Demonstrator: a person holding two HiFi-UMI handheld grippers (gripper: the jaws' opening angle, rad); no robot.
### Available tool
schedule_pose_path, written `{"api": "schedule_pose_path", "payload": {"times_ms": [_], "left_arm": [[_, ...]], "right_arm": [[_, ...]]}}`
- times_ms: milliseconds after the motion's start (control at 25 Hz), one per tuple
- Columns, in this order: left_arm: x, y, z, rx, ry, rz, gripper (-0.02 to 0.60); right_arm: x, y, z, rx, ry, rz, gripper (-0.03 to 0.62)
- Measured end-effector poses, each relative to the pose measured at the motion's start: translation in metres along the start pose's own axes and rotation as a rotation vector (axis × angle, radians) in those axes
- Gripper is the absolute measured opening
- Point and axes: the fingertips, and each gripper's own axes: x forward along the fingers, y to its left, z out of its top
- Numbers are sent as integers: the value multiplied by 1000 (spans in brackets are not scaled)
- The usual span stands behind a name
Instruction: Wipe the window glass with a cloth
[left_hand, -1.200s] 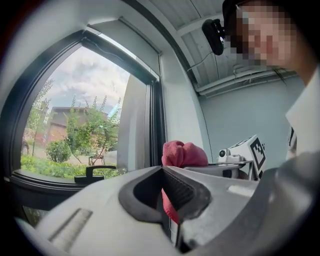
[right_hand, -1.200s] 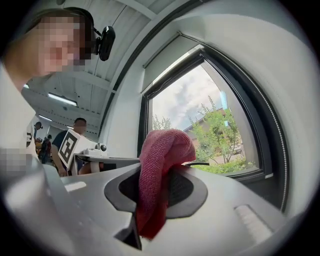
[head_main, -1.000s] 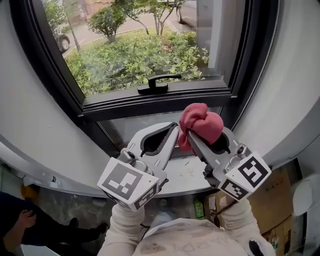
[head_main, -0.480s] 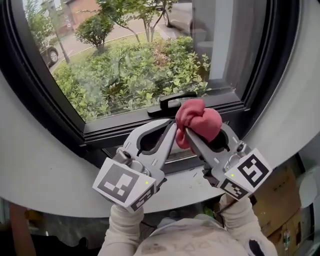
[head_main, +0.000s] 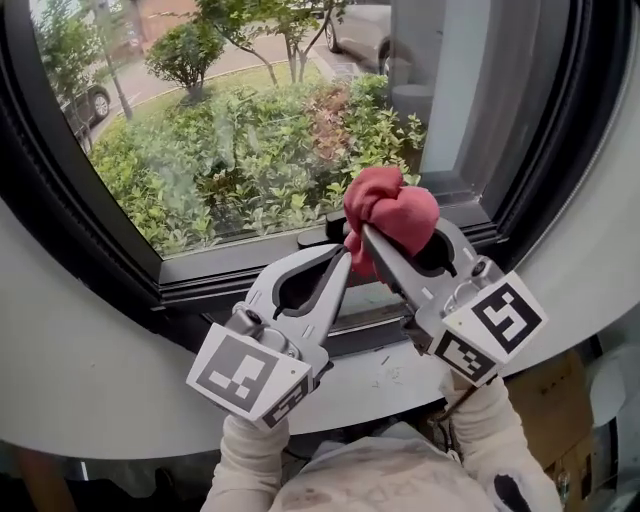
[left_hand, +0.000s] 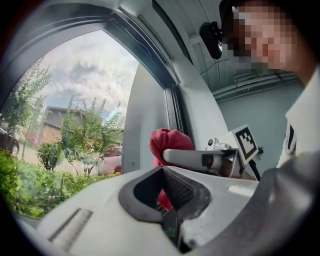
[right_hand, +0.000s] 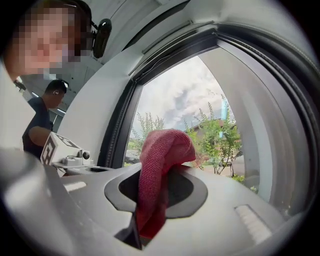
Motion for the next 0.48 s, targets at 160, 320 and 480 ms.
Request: {"api": "schedule_pose_path", "payload": {"times_ms": [160,320,480], "left_arm": [[7,17,3,4,-11,33,2],[9,37,8,4,-15,53,2],[16,56,13,10,-16,68,2]], "right_arm": [[37,-22,34,-56,-19,-1,109],[75,-41,66,-109,-40,-27,109],[107,-60,89,-132,-46,-44,110]]}}
